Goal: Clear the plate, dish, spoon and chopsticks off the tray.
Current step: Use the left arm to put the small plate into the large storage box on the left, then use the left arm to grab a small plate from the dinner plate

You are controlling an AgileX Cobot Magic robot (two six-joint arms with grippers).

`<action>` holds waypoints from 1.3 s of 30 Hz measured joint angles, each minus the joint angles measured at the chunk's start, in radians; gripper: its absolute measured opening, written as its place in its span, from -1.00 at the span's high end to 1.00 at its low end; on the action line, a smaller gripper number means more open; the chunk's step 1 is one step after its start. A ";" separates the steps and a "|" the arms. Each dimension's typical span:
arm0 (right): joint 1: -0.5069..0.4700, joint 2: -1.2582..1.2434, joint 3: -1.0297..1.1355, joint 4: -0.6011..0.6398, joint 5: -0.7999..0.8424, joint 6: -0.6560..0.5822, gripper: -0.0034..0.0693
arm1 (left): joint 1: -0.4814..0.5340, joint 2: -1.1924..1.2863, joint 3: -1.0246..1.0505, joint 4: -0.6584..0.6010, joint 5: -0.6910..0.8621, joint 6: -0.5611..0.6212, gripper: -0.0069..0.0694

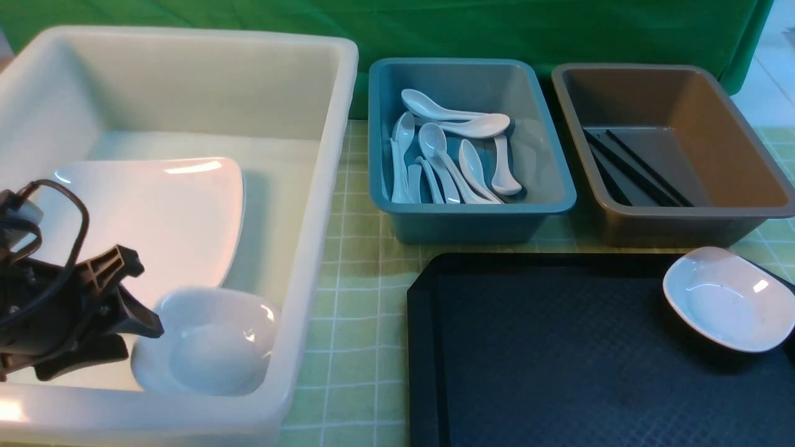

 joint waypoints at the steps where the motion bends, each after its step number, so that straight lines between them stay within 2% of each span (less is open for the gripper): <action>1: 0.000 0.000 0.000 0.000 0.000 -0.001 0.70 | 0.000 0.001 -0.030 0.023 0.032 0.000 -0.12; 5: 0.000 0.000 0.000 0.000 -0.002 -0.001 0.70 | 0.000 0.001 -0.170 0.114 0.108 -0.001 -0.32; 10: 0.000 0.000 0.000 0.000 -0.002 -0.001 0.70 | 0.000 0.002 -0.332 0.120 0.208 -0.007 -0.31; 12: 0.000 0.000 0.000 0.000 -0.002 -0.001 0.70 | 0.000 0.002 -0.445 0.038 0.283 -0.002 -0.10; 13: 0.000 0.000 0.000 0.000 -0.002 -0.001 0.70 | 0.000 0.002 -0.453 0.031 0.287 -0.001 -0.08; 15: 0.000 0.000 0.000 0.000 -0.002 -0.001 0.69 | -0.043 0.002 -0.566 -0.058 0.313 0.020 0.37; 16: 0.000 0.000 0.000 0.000 -0.002 -0.001 0.69 | -0.049 0.002 -0.573 -0.058 0.313 0.021 0.37; 17: 0.000 0.000 0.000 0.000 -0.002 0.000 0.68 | -0.113 0.003 -0.625 -0.085 0.313 0.025 0.65; 18: 0.000 0.000 0.000 0.000 -0.002 0.000 0.68 | -0.167 0.006 -0.648 -0.092 0.313 0.025 0.72; 19: 0.000 0.000 0.000 0.000 -0.002 0.000 0.68 | -0.179 0.009 -0.658 -0.095 0.312 0.025 0.75; 20: 0.000 0.000 0.000 0.000 -0.002 0.000 0.68 | -0.297 0.035 -0.702 -0.098 0.313 0.022 0.82; 24: 0.000 0.000 0.000 0.026 0.002 0.000 0.68 | -0.586 0.198 -0.814 -0.020 0.356 -0.062 0.85; 25: 0.000 0.000 0.000 0.030 0.004 0.000 0.68 | -0.598 0.209 -0.821 -0.015 0.359 -0.066 0.85; 29: 0.000 0.000 0.000 0.148 0.029 -0.001 0.68 | -0.800 0.497 -1.023 0.051 0.421 -0.127 0.84; 34: 0.000 -0.002 0.000 0.177 0.074 -0.014 0.68 | -0.895 0.749 -1.265 0.063 0.459 -0.187 0.76; 39: 0.000 -0.055 0.000 0.178 0.081 -0.047 0.68 | -0.966 0.987 -1.523 0.066 0.461 -0.284 0.49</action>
